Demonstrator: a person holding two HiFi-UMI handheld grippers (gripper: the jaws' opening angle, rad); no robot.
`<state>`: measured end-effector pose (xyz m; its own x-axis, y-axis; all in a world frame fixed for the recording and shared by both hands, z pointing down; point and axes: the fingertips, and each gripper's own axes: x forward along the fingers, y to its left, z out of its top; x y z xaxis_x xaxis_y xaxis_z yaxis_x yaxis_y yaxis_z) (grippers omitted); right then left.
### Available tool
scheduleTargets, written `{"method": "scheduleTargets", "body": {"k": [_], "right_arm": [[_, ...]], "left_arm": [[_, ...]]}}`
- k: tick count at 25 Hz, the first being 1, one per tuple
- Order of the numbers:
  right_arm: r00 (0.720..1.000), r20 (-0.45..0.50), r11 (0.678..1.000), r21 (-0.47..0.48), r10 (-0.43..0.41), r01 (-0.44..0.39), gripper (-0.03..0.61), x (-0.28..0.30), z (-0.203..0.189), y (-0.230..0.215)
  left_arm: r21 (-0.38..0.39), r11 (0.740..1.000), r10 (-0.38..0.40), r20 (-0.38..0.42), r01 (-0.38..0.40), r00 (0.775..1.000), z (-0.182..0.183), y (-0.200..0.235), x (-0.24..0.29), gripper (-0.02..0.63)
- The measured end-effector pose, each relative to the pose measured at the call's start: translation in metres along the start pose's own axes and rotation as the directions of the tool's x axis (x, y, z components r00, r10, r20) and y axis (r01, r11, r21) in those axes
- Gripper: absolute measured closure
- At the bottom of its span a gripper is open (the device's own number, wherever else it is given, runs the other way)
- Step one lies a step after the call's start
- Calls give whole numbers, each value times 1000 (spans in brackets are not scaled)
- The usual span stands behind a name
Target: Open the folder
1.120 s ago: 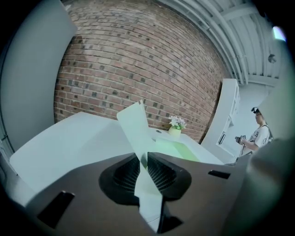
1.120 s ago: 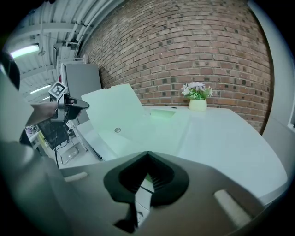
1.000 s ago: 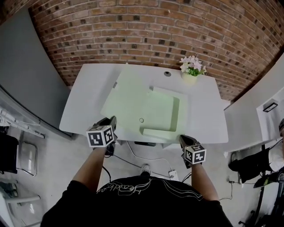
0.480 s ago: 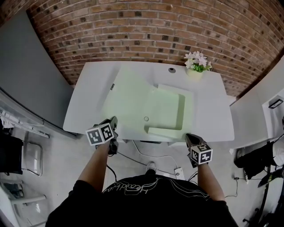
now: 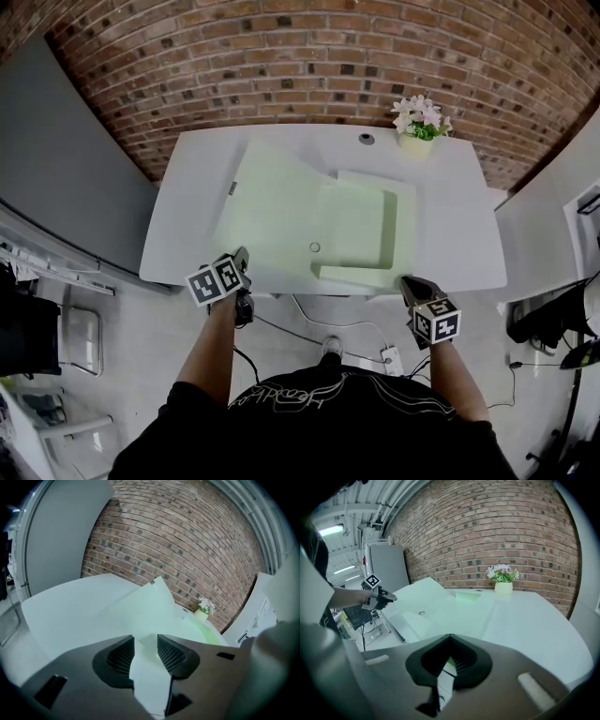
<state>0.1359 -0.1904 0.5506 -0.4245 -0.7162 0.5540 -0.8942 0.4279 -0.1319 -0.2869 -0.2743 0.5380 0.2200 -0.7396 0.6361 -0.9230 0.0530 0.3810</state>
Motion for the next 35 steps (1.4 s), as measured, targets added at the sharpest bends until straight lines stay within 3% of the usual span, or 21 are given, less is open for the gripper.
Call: {"method": "scheduleTargets", "body": {"k": [9, 14, 22, 31, 35], "right_arm": [[1000, 0, 1000, -3, 16, -16, 577, 0, 0, 3], [999, -8, 999, 8, 40, -40, 577, -2, 1, 2], [998, -15, 998, 12, 62, -62, 577, -1, 3, 4], [998, -49, 999, 32, 45, -44, 577, 0, 2, 3], [998, -47, 998, 48, 48, -45, 577, -1, 3, 2]], "left_arm": [[50, 985, 167, -20, -166, 986, -9, 29, 11, 405], [72, 968, 241, -23, -239, 970, -14, 34, 13, 394], [231, 910, 359, -29, -343, 933, -12, 40, 18, 391], [382, 861, 373, -25, -336, 927, -15, 36, 28, 388], [382, 873, 337, -21, -305, 941, -12, 33, 25, 390]]}}
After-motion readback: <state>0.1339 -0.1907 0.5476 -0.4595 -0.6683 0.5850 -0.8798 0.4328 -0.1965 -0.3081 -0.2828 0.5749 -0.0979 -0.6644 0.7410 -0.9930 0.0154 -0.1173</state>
